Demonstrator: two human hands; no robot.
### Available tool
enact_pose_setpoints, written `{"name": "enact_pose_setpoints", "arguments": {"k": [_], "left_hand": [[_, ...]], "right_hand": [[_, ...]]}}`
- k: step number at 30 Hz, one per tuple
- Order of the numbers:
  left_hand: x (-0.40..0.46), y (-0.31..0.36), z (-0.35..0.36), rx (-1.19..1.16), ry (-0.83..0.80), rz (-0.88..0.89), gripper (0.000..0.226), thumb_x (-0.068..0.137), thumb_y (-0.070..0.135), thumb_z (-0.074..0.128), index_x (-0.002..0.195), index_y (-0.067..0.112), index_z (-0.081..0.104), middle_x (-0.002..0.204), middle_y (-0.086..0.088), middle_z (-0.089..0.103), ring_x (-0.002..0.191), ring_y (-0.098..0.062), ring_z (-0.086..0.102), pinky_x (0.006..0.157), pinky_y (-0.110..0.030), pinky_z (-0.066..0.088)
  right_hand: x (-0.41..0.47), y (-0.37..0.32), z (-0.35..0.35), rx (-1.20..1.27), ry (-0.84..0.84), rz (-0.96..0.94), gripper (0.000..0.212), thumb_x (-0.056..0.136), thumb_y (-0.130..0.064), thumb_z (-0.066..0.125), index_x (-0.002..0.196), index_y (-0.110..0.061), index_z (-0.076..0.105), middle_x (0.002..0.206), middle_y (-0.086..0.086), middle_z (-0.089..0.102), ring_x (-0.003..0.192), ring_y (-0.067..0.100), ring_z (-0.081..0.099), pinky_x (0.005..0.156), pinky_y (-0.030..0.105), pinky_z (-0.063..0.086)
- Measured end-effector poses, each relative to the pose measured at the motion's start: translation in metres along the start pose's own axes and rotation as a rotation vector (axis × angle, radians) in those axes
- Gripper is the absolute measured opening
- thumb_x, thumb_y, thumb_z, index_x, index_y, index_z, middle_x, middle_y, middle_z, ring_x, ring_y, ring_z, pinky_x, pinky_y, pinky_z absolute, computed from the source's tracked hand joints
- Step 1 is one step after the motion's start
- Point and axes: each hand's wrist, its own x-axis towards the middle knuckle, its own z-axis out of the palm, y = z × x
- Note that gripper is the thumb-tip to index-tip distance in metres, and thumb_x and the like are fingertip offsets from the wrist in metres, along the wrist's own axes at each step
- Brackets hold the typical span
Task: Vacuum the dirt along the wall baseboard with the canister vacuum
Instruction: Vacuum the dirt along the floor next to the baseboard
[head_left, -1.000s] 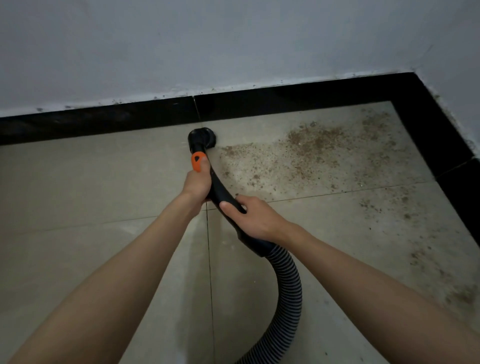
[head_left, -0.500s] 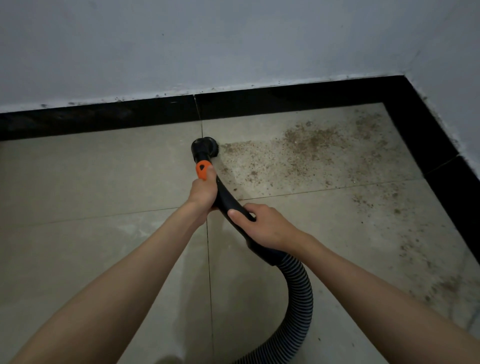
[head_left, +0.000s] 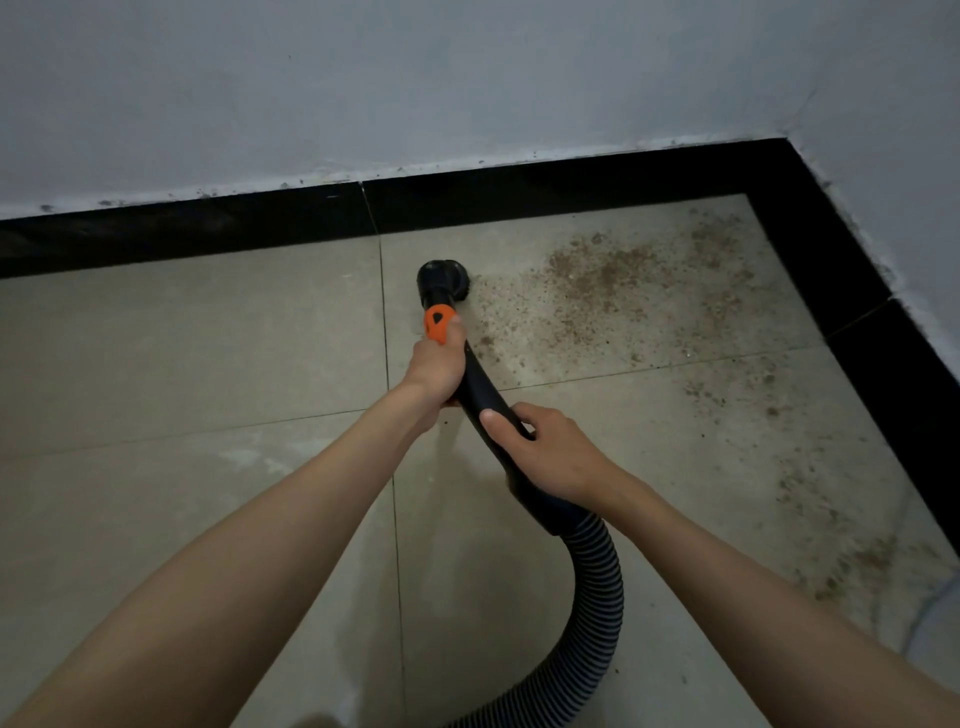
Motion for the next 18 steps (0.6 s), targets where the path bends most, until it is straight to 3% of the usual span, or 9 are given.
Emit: {"name": "enact_pose_setpoints", "arguments": {"k": [2,8,14,18], "left_hand": [[0.000,0.003,0.011,0.031,-0.023,0.013,0.052,0.098,0.050,0.032,0.119,0.004,0.047,0.106,-0.013,0.057,0.086,-0.024,0.058,0.069,-0.033,0.051],[0.001,0.011,0.036,0.133,-0.066,0.041,0.059,0.098,0.051,0.032,0.128,0.001,0.045,0.116,-0.016,0.058,0.099,-0.028,0.058,0.079,-0.037,0.051],[0.001,0.017,0.060,0.238,-0.127,0.074,0.067,0.098,0.052,0.031,0.134,-0.004,0.039,0.113,-0.016,0.057,0.087,-0.024,0.056,0.054,-0.027,0.043],[0.006,0.023,0.064,0.275,-0.132,0.094,0.064,0.098,0.051,0.030,0.130,-0.003,0.043,0.108,-0.014,0.058,0.083,-0.022,0.055,0.053,-0.026,0.043]], "right_hand": [[-0.003,0.006,-0.004,0.029,0.024,0.017,0.049,0.092,-0.060,0.045,0.081,-0.014,0.058,0.073,-0.003,0.062,0.068,0.016,0.061,0.064,0.031,0.045],[-0.009,0.019,-0.012,0.069,0.094,0.065,0.050,0.093,-0.059,0.043,0.079,-0.013,0.056,0.073,0.002,0.061,0.070,0.020,0.059,0.066,0.034,0.045],[-0.011,0.034,-0.016,0.119,0.152,0.136,0.043,0.093,-0.058,0.041,0.072,-0.021,0.051,0.072,-0.001,0.059,0.072,0.020,0.059,0.068,0.034,0.043],[-0.005,0.035,-0.015,0.134,0.186,0.134,0.045,0.092,-0.059,0.041,0.073,-0.020,0.052,0.072,-0.001,0.061,0.074,0.021,0.061,0.068,0.034,0.045]]}}
